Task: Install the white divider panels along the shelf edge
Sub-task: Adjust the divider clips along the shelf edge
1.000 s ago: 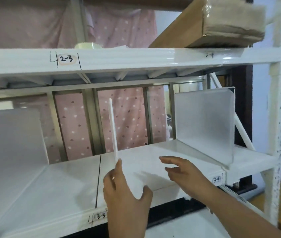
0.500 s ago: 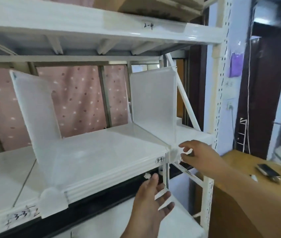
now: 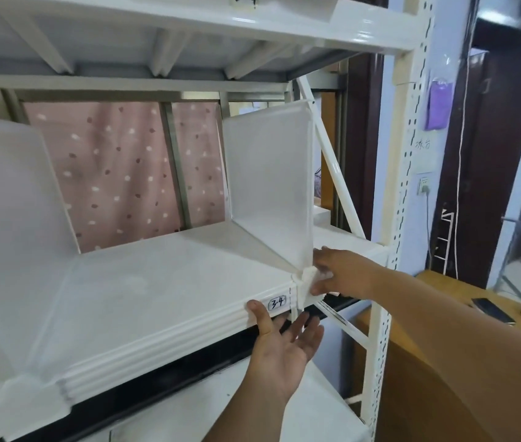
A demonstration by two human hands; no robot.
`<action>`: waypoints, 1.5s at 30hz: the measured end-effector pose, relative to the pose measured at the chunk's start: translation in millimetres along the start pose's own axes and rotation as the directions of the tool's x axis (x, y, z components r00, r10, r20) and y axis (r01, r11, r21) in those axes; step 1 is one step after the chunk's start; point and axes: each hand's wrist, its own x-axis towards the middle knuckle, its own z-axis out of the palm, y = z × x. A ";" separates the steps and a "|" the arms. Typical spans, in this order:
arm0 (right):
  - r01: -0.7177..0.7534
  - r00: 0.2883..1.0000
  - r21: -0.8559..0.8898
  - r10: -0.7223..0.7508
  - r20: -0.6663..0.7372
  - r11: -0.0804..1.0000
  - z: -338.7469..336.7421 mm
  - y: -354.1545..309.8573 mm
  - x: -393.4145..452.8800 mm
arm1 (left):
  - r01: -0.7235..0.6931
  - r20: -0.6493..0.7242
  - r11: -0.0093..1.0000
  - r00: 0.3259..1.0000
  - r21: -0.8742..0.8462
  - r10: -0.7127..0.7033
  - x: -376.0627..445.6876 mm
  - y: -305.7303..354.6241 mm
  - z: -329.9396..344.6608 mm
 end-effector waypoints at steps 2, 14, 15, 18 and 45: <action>0.019 1.000 -0.005 -0.019 -0.008 1.000 2.1 4.3 4.1 | -0.005 0.053 1.000 0.999 -0.031 0.007 8.2 -3.9 2.6; -0.043 0.991 0.100 0.056 -0.124 0.994 17.5 18.6 15.3 | -0.088 0.192 0.977 0.973 -0.196 0.126 40.0 -18.6 9.6; -0.059 0.988 0.108 0.073 -0.132 0.992 18.8 19.2 16.2 | -0.086 0.184 0.977 0.975 -0.195 0.122 40.2 -19.6 9.6; -0.098 0.976 0.160 0.127 -0.179 0.982 24.0 21.8 16.2 | -0.083 0.157 0.978 0.981 -0.189 0.114 42.8 -22.3 9.6; -0.088 0.941 0.108 0.118 -0.317 0.990 42.2 4.6 6.2 | -0.222 0.018 0.964 0.974 -0.146 0.227 16.1 -11.8 8.8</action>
